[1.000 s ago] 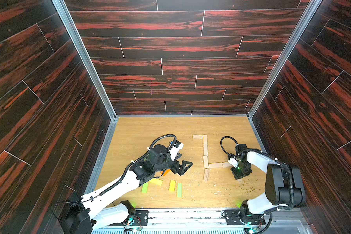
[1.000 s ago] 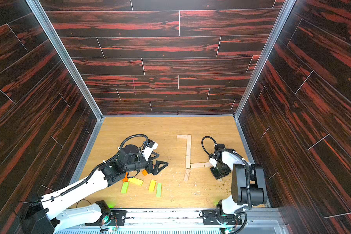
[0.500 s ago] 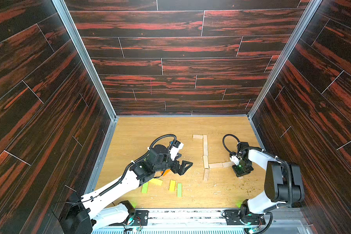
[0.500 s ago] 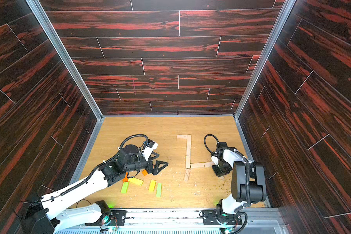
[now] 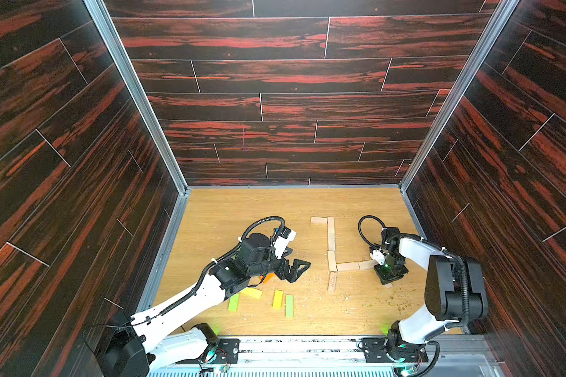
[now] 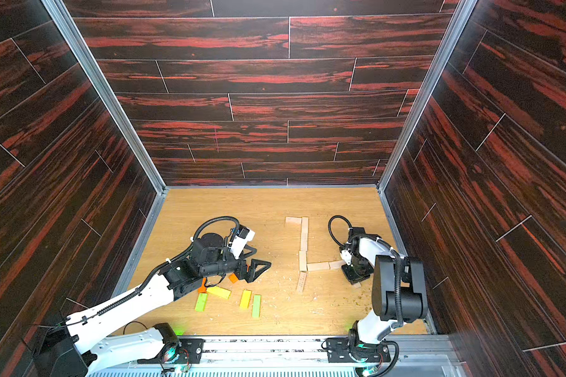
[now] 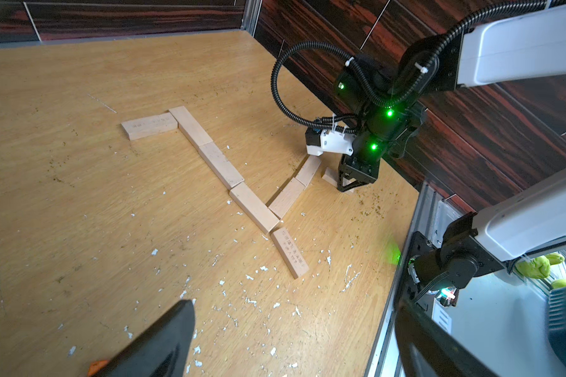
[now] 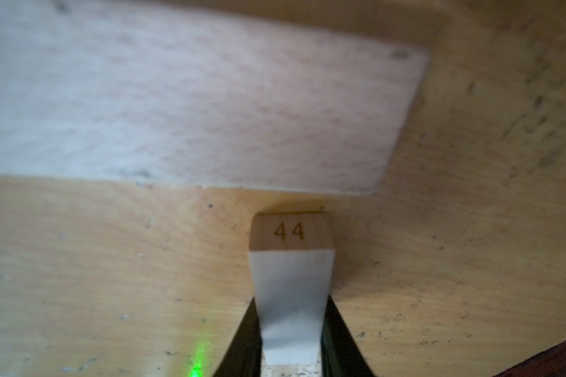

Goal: Assemble a giraffe with building blocks
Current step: Assemble the building block at the center of the board.

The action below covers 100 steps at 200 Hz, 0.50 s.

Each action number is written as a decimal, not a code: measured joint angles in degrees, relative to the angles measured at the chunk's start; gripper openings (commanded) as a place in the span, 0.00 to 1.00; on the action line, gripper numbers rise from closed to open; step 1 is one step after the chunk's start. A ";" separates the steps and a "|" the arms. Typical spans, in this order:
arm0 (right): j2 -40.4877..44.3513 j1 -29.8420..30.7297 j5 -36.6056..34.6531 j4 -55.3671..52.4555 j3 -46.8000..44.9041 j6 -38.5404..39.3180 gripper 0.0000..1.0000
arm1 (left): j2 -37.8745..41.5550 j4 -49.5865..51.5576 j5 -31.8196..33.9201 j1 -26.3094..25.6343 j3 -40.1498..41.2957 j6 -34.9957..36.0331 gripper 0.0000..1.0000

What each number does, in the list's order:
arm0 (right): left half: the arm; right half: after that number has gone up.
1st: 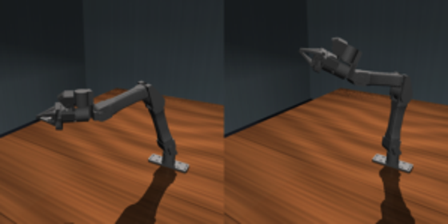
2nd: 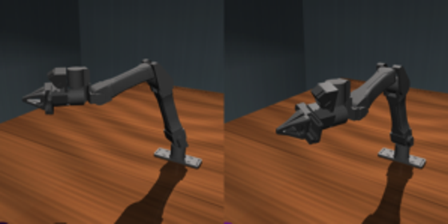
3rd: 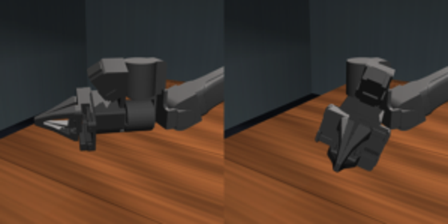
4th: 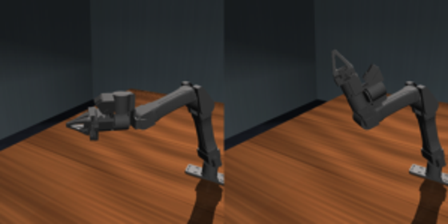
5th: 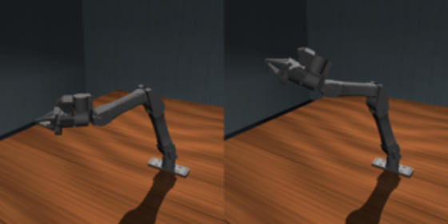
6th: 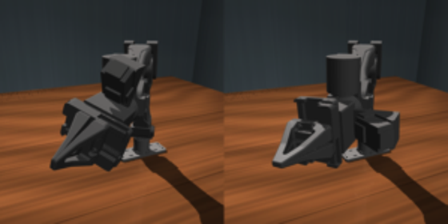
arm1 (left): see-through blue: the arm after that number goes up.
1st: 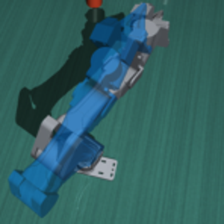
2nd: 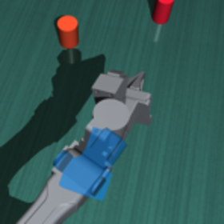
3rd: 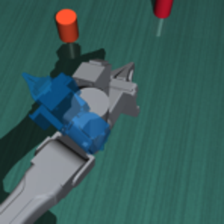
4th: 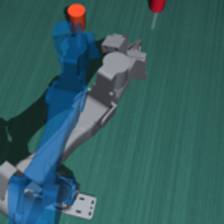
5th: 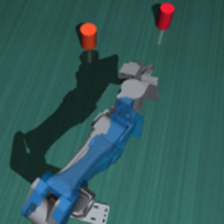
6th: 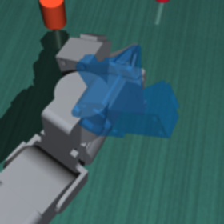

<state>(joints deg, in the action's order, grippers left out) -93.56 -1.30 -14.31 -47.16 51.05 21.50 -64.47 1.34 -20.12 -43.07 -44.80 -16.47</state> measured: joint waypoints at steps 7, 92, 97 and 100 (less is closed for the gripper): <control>-0.02 0.00 -0.02 0.00 0.04 0.00 0.27 | 0.00 0.15 0.00 0.00 0.00 0.00 0.98; -0.09 -0.02 -0.04 0.09 0.11 -0.02 0.27 | -0.63 0.55 -0.02 0.00 0.00 0.02 0.98; -0.09 -0.02 -0.04 0.09 0.11 -0.02 0.27 | -0.70 0.55 -0.02 0.00 0.00 0.02 0.98; -0.09 -0.02 -0.04 0.11 0.11 -0.02 0.27 | -0.74 0.57 -0.02 0.00 0.00 0.02 0.98</control>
<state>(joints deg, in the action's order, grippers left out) -93.65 -1.32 -14.35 -47.05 51.16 21.47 -65.21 1.91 -20.14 -43.07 -44.80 -16.45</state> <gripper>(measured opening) 0.278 0.982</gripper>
